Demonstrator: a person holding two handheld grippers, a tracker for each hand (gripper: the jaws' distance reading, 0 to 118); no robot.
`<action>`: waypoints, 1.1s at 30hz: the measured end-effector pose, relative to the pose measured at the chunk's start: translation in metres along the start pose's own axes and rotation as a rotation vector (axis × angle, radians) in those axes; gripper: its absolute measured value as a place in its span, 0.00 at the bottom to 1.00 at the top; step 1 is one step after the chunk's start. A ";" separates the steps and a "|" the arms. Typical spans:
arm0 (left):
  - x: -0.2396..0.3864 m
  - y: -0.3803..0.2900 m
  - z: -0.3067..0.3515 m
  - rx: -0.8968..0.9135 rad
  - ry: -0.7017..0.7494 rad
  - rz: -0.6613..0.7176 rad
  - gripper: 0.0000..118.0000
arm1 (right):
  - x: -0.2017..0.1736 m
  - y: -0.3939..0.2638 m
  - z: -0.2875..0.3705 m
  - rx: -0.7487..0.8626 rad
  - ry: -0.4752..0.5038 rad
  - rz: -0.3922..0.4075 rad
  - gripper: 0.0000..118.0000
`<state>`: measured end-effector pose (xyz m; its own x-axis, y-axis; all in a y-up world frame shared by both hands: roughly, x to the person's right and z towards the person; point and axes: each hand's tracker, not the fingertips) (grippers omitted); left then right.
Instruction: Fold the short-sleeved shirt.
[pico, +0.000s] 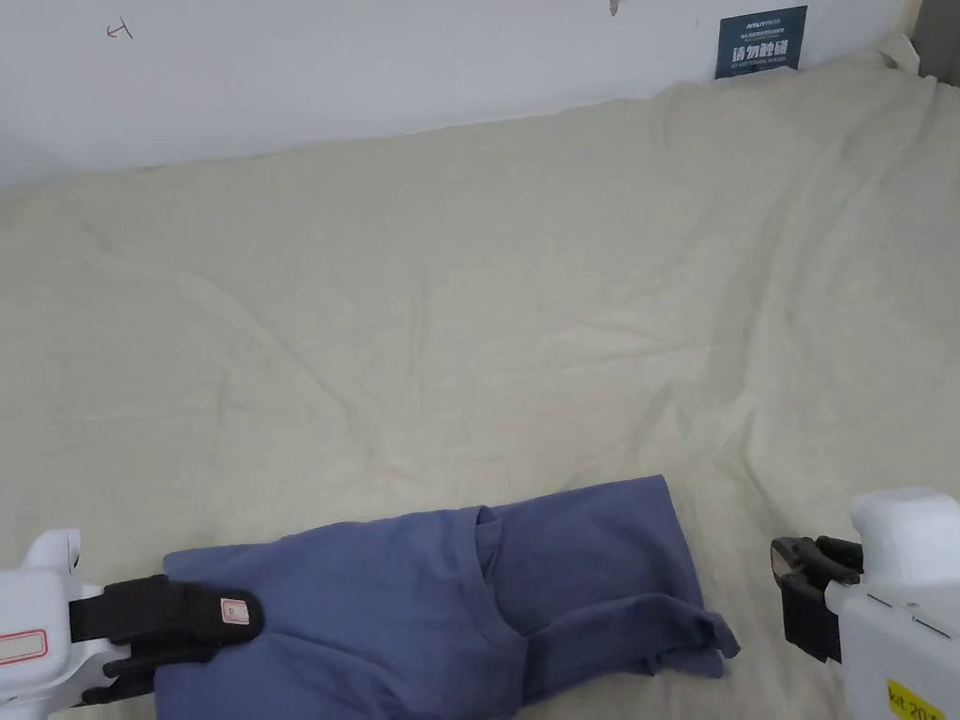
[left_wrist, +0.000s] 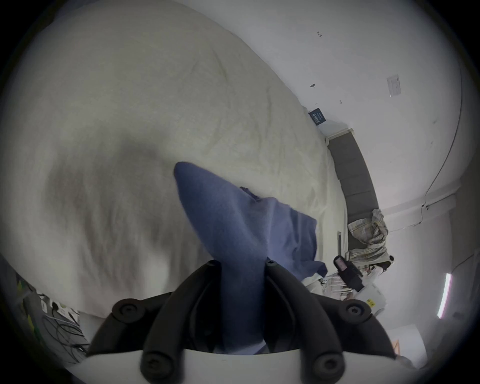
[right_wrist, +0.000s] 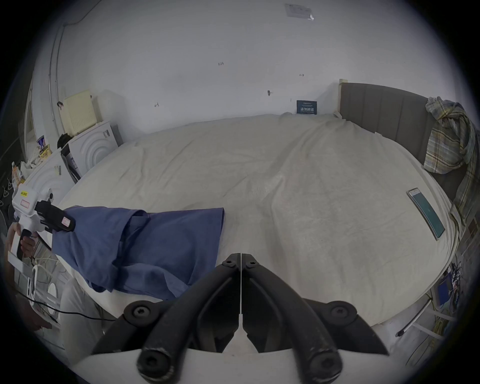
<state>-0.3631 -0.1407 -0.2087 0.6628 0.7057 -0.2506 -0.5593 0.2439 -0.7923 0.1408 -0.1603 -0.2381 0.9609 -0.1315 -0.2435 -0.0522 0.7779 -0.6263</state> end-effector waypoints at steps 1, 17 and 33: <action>0.011 -0.002 0.000 0.005 -0.002 -0.005 0.16 | 0.001 0.000 0.000 0.001 0.004 -0.008 0.00; 0.199 -0.009 -0.127 -0.174 -0.070 -0.319 0.16 | 0.033 -0.012 0.011 0.009 -0.015 -0.016 0.00; 0.251 -0.018 -0.206 -0.343 -0.201 -0.349 1.00 | 0.071 -0.027 0.027 -0.009 -0.118 -0.080 0.00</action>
<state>-0.0846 -0.1053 -0.3720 0.6529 0.7432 0.1461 -0.1046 0.2795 -0.9544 0.2175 -0.1742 -0.2179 0.9874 -0.1189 -0.1042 0.0235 0.7621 -0.6471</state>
